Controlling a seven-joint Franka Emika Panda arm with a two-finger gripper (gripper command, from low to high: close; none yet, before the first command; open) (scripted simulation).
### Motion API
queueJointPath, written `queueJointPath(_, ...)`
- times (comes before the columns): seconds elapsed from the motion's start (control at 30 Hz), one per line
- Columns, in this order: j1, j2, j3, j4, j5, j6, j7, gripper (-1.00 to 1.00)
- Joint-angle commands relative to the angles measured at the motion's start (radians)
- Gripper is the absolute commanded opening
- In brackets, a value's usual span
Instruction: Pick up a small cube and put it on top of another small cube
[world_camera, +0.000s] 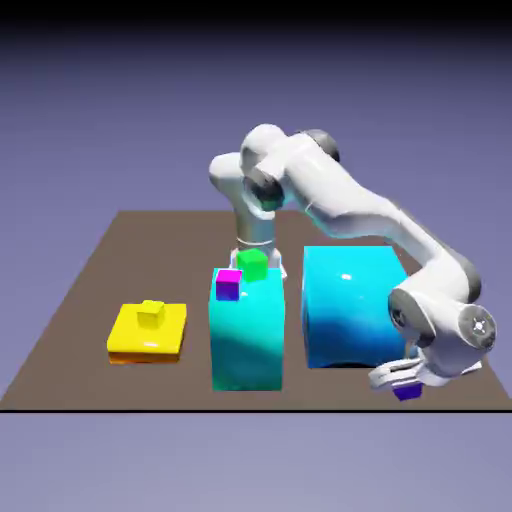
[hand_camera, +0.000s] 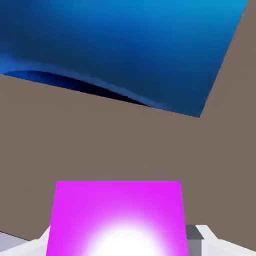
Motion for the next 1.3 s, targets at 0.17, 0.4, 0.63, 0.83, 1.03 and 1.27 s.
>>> queueJointPath(0.17, -0.144, -0.217, -0.018, -0.167, 0.115, -0.021, 0.0, -1.0)
queueJointPath(0.4, -0.312, -0.471, -0.038, -0.361, 0.247, -0.047, 0.001, -1.0)
queueJointPath(0.63, -0.48, -0.725, -0.058, -0.555, 0.379, -0.072, 0.002, -1.0)
queueJointPath(0.83, -0.624, -0.942, -0.076, -0.721, 0.491, -0.094, 0.002, -1.0)
queueJointPath(1.03, -0.757, -1.143, -0.092, -0.875, 0.596, -0.114, 0.003, -1.0)
queueJointPath(1.27, -0.737, -1.158, -0.066, -1.052, 0.627, 0.049, -0.019, 1.0)
